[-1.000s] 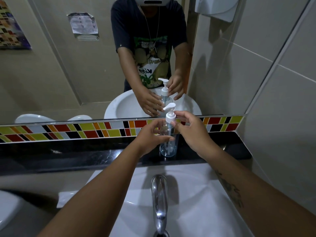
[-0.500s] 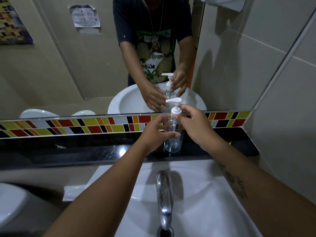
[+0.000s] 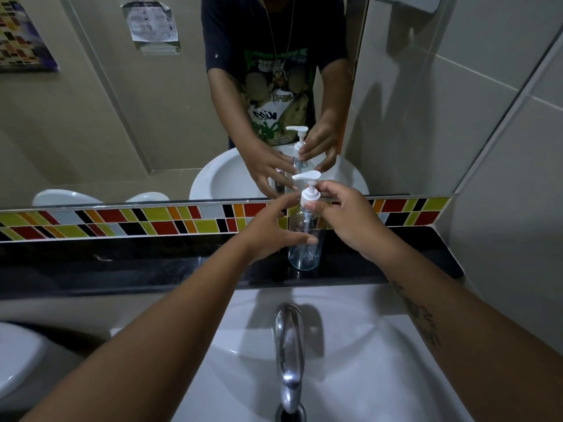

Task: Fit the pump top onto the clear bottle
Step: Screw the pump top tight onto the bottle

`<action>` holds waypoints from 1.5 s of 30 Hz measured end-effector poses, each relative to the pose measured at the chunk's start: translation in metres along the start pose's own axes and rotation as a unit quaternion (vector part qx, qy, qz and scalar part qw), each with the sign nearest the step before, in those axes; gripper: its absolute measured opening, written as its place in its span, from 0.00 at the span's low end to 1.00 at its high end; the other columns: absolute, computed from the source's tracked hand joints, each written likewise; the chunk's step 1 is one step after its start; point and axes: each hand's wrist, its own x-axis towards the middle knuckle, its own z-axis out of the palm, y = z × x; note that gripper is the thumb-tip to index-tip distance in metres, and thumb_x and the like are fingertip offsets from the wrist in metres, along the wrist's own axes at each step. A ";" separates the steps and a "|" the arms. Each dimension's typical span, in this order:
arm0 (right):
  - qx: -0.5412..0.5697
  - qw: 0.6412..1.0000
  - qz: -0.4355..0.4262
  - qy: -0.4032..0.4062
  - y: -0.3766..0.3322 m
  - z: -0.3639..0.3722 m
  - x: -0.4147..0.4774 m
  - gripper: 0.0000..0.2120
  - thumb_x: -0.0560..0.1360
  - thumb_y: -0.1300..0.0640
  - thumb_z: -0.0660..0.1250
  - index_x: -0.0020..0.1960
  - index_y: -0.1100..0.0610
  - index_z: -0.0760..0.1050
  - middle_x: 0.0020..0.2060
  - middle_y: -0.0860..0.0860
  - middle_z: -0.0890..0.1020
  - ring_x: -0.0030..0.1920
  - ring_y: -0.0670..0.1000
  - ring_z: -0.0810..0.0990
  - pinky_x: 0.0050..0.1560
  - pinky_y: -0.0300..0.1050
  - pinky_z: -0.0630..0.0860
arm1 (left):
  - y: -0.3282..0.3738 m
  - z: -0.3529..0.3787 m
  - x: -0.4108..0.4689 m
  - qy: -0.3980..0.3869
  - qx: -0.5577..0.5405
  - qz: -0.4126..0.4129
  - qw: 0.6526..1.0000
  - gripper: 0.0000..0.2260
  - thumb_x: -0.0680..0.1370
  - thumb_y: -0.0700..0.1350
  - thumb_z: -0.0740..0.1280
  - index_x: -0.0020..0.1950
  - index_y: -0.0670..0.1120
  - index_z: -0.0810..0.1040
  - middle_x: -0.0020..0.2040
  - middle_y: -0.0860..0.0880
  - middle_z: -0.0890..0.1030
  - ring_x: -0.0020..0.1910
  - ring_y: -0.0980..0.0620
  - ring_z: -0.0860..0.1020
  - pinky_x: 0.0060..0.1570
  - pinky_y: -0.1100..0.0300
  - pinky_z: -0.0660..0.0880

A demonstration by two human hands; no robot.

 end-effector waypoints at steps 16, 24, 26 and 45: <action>0.004 0.999 0.007 -0.039 -0.007 -0.006 -0.001 0.17 0.73 0.51 0.70 0.61 0.45 0.75 0.55 0.43 0.81 0.55 0.41 0.78 0.52 0.39 0.74 | -0.005 0.017 -0.006 0.055 -0.020 0.015 0.998 0.27 0.68 0.51 0.82 0.62 0.59 0.74 0.59 0.65 0.76 0.55 0.66 0.74 0.41 0.72 0.75; -0.023 0.999 -0.009 0.040 -0.007 0.002 -0.010 0.17 0.74 0.53 0.70 0.63 0.51 0.77 0.54 0.43 0.82 0.54 0.40 0.78 0.53 0.35 0.74 | -0.005 0.018 -0.008 0.068 -0.017 0.024 0.997 0.27 0.66 0.51 0.82 0.60 0.63 0.75 0.59 0.63 0.77 0.53 0.76 0.73 0.42 0.79 0.72; -0.032 0.997 -0.023 0.066 -0.007 0.004 -0.014 0.16 0.74 0.53 0.70 0.61 0.51 0.77 0.50 0.40 0.81 0.51 0.36 0.77 0.47 0.28 0.72 | -0.007 0.019 -0.008 0.068 -0.016 0.026 0.997 0.28 0.66 0.52 0.82 0.61 0.63 0.74 0.59 0.64 0.77 0.53 0.78 0.72 0.43 0.80 0.71; -0.009 0.993 -0.004 0.120 -0.005 0.022 -0.005 0.15 0.69 0.52 0.76 0.50 0.52 0.72 0.45 0.43 0.78 0.44 0.39 0.77 0.36 0.27 0.69 | -0.010 0.018 -0.007 0.063 -0.023 0.035 0.997 0.30 0.68 0.50 0.81 0.65 0.61 0.72 0.59 0.67 0.75 0.55 0.75 0.73 0.42 0.77 0.73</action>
